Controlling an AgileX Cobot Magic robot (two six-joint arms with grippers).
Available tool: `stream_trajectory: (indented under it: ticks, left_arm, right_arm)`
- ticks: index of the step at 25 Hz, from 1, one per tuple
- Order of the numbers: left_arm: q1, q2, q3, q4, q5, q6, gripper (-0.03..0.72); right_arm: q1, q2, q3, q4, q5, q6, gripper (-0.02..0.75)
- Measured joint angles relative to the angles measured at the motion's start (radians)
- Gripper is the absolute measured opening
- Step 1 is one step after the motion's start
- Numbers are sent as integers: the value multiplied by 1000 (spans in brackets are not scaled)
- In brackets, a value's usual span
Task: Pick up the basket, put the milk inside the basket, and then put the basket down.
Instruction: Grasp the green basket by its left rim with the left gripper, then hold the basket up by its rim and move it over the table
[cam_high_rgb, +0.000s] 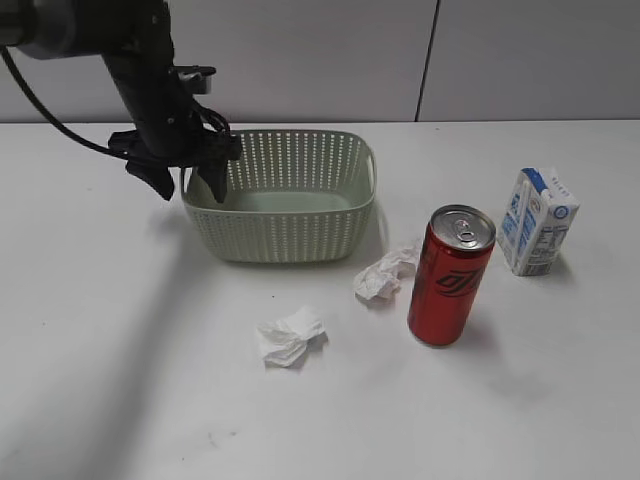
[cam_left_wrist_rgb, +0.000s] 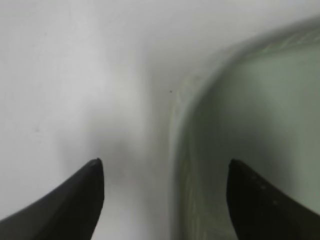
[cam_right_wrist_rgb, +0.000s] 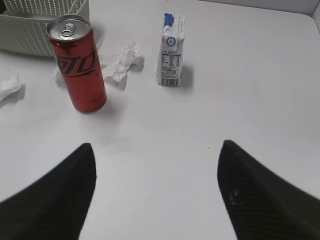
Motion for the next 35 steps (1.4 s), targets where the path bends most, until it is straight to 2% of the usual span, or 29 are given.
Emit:
stream_trajectory:
  ticks: [3,10,18,22,25,32,35]
  left_arm:
    - [0,0,0,0,-20,-9,522]
    - [0,0,0,-29,-28,-24,333]
    - [0,0,0,-98,-10,-29,17]
    - [-1,0,0,-104,25,-51,-1]
    - [-1,-2,0,-104,55,-109,-1]
    - [-1,-91,0,-64,124,-205,-1]
    - [-11,-145,4,-12,158,-227,-1]
  right_arm:
    - [0,0,0,0,0,0,591]
    - [0,0,0,0,0,0,591]
    - [0,0,0,0,0,0,591]
    - [0,0,0,0,0,0,591]
    - [0,0,0,0,0,0,591]
    - [0,0,0,0,-1,0,591]
    - [0,0,0,0,-1,0,591]
